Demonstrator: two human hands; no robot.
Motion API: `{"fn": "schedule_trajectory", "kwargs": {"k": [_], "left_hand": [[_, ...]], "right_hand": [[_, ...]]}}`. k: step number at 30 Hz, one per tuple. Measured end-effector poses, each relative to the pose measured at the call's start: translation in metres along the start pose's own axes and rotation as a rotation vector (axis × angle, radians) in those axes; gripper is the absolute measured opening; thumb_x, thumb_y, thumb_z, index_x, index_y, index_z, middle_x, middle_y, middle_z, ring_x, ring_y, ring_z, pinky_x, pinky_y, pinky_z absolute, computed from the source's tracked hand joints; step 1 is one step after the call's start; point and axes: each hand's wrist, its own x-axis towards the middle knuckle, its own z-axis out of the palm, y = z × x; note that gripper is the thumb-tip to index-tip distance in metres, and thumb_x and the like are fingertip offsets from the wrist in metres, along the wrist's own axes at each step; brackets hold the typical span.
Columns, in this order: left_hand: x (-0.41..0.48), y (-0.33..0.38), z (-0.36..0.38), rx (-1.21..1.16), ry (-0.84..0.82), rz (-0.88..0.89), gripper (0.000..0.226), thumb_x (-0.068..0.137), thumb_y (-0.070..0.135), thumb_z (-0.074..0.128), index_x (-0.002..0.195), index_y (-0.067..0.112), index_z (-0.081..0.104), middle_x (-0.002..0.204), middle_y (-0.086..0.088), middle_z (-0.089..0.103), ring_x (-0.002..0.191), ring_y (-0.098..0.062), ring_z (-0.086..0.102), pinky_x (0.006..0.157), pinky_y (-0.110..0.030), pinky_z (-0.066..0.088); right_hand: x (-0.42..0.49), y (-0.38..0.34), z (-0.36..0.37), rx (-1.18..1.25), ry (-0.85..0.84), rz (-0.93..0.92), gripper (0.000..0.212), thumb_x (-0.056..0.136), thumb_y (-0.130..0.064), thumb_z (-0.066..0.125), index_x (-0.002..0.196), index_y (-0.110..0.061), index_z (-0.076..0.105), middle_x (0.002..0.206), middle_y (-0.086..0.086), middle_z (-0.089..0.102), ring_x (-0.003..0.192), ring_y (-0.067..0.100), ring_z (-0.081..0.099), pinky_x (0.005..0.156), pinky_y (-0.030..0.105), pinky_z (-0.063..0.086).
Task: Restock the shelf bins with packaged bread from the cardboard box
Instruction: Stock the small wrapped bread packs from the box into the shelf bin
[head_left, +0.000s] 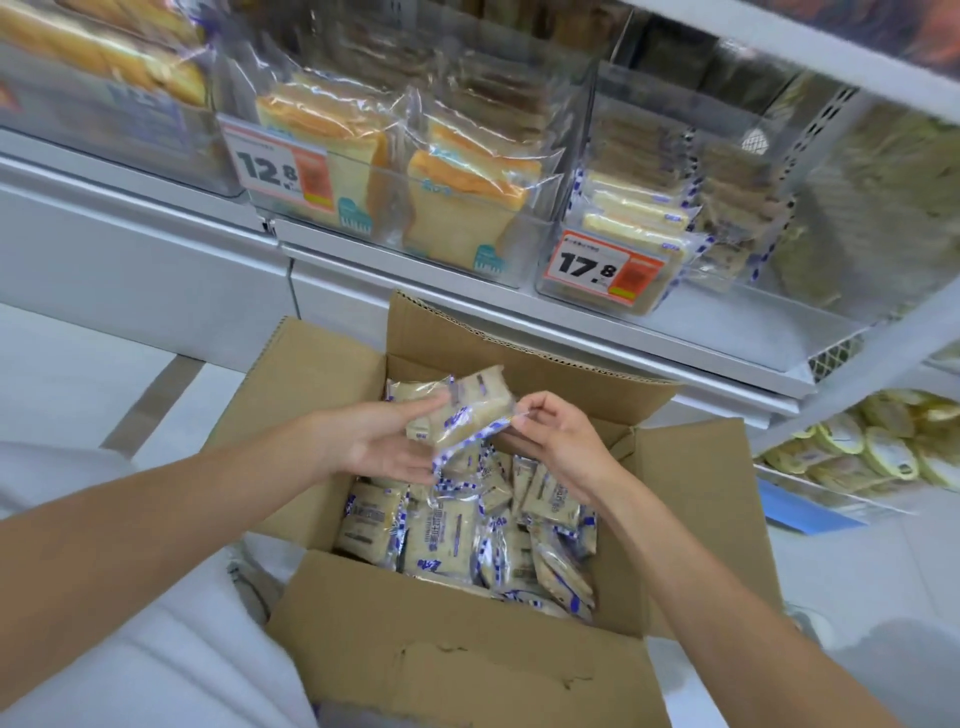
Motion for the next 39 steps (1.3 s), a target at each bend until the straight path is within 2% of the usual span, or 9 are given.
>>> {"fn": "schedule_trajectory", "kwargs": {"k": [7,10,13,16,20,25,31,35,39], "left_hand": [[-0.011,0.014,-0.014,0.789,0.336,0.556,0.054,0.066,-0.009,0.08,0.111,0.016,0.063,0.102,-0.001,0.066,0.078,-0.008,0.064,0.059,-0.022,0.056],[-0.023,0.02,-0.023,0.681,0.371,0.69,0.058,0.065,-0.003,0.084,0.114,0.02,0.064,0.105,0.002,0.067,0.078,-0.005,0.063,0.057,-0.015,0.054],[-0.026,0.019,-0.052,0.459,0.408,0.609,0.051,0.07,0.027,0.086,0.115,0.024,0.062,0.107,-0.004,0.069,0.089,-0.014,0.068,0.077,-0.032,0.058],[-0.031,0.016,-0.081,0.515,0.487,0.529,0.027,0.079,0.03,0.079,0.09,0.009,0.066,0.083,-0.005,0.062,0.064,-0.012,0.058,0.059,-0.025,0.046],[-0.036,0.009,-0.113,0.335,0.65,0.58,0.04,0.082,0.032,0.076,0.101,-0.002,0.066,0.091,-0.014,0.065,0.072,-0.022,0.06,0.064,-0.023,0.049],[-0.031,0.0,-0.112,0.345,0.63,0.524,0.031,0.09,0.035,0.067,0.086,0.005,0.06,0.073,-0.008,0.048,0.059,-0.019,0.043,0.053,-0.026,0.035],[-0.024,-0.004,-0.091,0.317,0.423,0.527,0.028,0.101,0.029,0.049,0.121,0.012,0.057,0.112,-0.01,0.07,0.096,-0.021,0.069,0.077,-0.031,0.054],[-0.028,-0.005,-0.073,0.37,0.444,0.567,0.025,0.102,0.029,0.046,0.121,0.013,0.054,0.105,-0.005,0.068,0.085,-0.011,0.066,0.058,-0.014,0.049],[-0.032,-0.004,-0.041,0.473,0.388,0.618,0.026,0.101,0.033,0.046,0.116,0.015,0.056,0.102,-0.009,0.07,0.082,-0.009,0.069,0.067,-0.021,0.05]], "right_hand": [[0.013,-0.018,0.023,-0.469,0.043,-0.071,0.1,0.074,-0.034,0.081,0.152,-0.035,0.018,0.147,-0.013,0.03,0.131,0.006,0.035,0.109,0.036,0.035],[0.033,-0.015,0.044,-0.522,-0.106,-0.084,0.041,0.085,-0.018,0.074,0.124,-0.016,0.061,0.119,0.0,0.065,0.108,0.013,0.061,0.102,0.04,0.049],[0.047,-0.005,0.064,-0.313,-0.116,-0.041,0.011,0.091,-0.018,0.066,0.1,-0.019,0.071,0.101,-0.001,0.073,0.096,0.015,0.068,0.092,0.033,0.053],[0.06,0.012,0.078,-0.292,-0.019,-0.006,0.029,0.098,-0.036,0.053,0.113,-0.017,0.07,0.107,0.001,0.072,0.1,0.022,0.067,0.088,0.03,0.052],[0.083,0.053,0.084,-0.88,-0.058,0.041,0.053,0.096,-0.037,0.058,0.141,-0.01,0.049,0.141,0.008,0.052,0.128,0.025,0.05,0.104,0.032,0.041],[0.093,0.084,0.094,-1.475,-0.069,-0.056,0.048,0.088,-0.042,0.066,0.124,-0.011,0.06,0.128,0.012,0.048,0.119,0.029,0.047,0.103,0.039,0.041],[0.082,0.081,0.077,-1.226,-0.163,0.048,0.035,0.085,-0.01,0.067,0.111,-0.016,0.045,0.111,0.008,0.054,0.093,0.024,0.055,0.077,0.036,0.048],[0.058,0.032,0.027,-1.18,-0.097,0.025,0.042,0.081,0.0,0.059,0.12,-0.015,0.06,0.121,0.004,0.054,0.111,0.02,0.053,0.091,0.028,0.044],[0.01,-0.037,-0.014,-0.963,-0.073,-0.118,0.03,0.082,0.002,0.062,0.091,-0.027,0.063,0.097,-0.007,0.056,0.09,0.011,0.053,0.075,0.018,0.039]]}}
